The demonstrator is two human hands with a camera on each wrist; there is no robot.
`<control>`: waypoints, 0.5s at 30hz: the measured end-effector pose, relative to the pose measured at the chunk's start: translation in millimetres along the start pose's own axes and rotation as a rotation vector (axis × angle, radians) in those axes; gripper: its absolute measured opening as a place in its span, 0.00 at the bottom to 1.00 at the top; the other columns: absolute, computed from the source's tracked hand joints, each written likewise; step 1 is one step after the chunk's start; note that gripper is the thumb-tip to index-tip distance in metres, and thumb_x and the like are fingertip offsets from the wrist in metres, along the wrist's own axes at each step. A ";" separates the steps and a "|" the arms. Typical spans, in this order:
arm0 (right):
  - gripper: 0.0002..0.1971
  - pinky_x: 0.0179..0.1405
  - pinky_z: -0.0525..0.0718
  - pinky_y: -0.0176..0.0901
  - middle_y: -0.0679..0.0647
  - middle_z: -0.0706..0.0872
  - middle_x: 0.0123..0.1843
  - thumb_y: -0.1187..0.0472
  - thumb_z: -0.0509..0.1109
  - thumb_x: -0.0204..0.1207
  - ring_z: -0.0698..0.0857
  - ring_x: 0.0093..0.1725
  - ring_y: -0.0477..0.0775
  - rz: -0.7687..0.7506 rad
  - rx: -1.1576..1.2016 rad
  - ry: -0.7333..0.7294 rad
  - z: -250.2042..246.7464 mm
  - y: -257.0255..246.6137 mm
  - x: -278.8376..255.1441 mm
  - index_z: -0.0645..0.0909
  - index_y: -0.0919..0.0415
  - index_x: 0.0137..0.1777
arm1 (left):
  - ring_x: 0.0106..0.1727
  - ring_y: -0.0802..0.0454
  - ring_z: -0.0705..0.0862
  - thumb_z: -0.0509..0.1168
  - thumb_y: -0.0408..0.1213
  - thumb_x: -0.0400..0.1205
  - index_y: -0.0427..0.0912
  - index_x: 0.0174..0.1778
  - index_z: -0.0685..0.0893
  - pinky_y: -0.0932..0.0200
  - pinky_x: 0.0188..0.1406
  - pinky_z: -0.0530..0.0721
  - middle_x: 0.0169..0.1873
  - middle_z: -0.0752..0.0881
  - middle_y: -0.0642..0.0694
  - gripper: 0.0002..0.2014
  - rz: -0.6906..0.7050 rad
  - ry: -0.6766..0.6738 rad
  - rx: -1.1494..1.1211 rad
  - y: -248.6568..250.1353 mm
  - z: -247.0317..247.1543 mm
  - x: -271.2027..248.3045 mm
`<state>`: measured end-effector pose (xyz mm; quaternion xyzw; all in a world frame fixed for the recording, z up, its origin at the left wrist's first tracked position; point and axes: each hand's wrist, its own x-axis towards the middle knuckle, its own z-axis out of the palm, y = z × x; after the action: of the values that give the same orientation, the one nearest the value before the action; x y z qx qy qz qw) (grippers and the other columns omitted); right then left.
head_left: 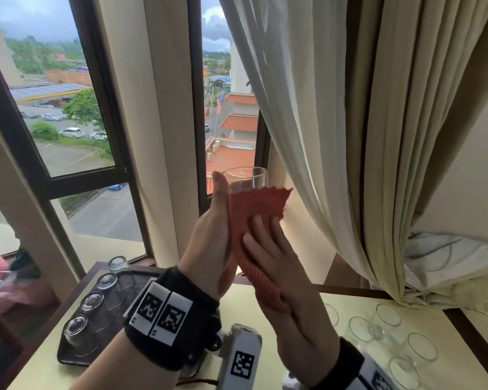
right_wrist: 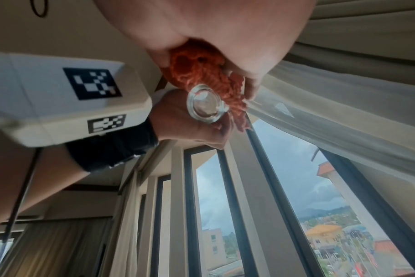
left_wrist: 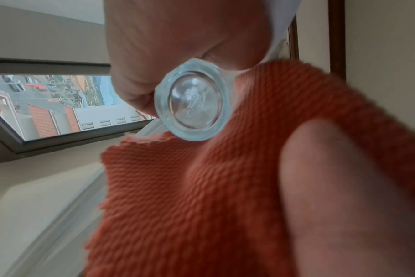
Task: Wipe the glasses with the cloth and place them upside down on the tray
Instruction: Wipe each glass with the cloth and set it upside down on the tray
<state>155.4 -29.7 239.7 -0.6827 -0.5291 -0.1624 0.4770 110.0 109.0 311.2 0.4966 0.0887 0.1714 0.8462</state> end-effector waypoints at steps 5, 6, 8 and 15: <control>0.26 0.88 0.65 0.73 0.57 0.68 0.91 0.68 0.60 0.90 0.64 0.91 0.62 0.148 0.232 0.124 -10.1 -10.4 -9.7 0.71 0.61 0.88 | 0.41 0.44 0.91 0.50 0.73 0.83 0.33 0.63 0.87 0.53 0.45 0.93 0.39 0.91 0.41 0.43 0.017 -0.029 0.109 -4.7 0.2 0.0; 0.27 0.86 0.67 0.75 0.58 0.73 0.88 0.65 0.60 0.89 0.69 0.88 0.62 0.196 0.286 0.164 -13.0 -11.3 -1.2 0.71 0.57 0.88 | 0.38 0.47 0.90 0.50 0.72 0.83 0.31 0.63 0.87 0.56 0.41 0.92 0.36 0.90 0.43 0.44 0.014 -0.045 0.103 -6.2 2.8 0.0; 0.27 0.77 0.80 0.62 0.54 0.86 0.73 0.55 0.61 0.88 0.80 0.70 0.51 0.296 0.363 0.201 -21.7 -16.8 14.1 0.73 0.45 0.87 | 0.34 0.49 0.87 0.51 0.73 0.82 0.30 0.61 0.86 0.59 0.34 0.89 0.33 0.88 0.45 0.44 0.009 -0.038 0.094 -8.9 8.5 0.4; 0.29 0.85 0.67 0.76 0.50 0.64 0.93 0.69 0.62 0.86 0.69 0.84 0.61 0.099 0.256 0.074 -28.6 -45.4 18.9 0.70 0.59 0.88 | 0.73 0.38 0.88 0.56 0.74 0.87 0.44 0.72 0.90 0.33 0.83 0.77 0.68 0.91 0.37 0.39 0.010 0.002 -0.003 -5.3 15.1 -8.6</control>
<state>131.0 -43.3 289.2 -0.6352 -0.4932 -0.0948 0.5868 107.9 91.1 313.8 0.4959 0.0866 0.1762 0.8459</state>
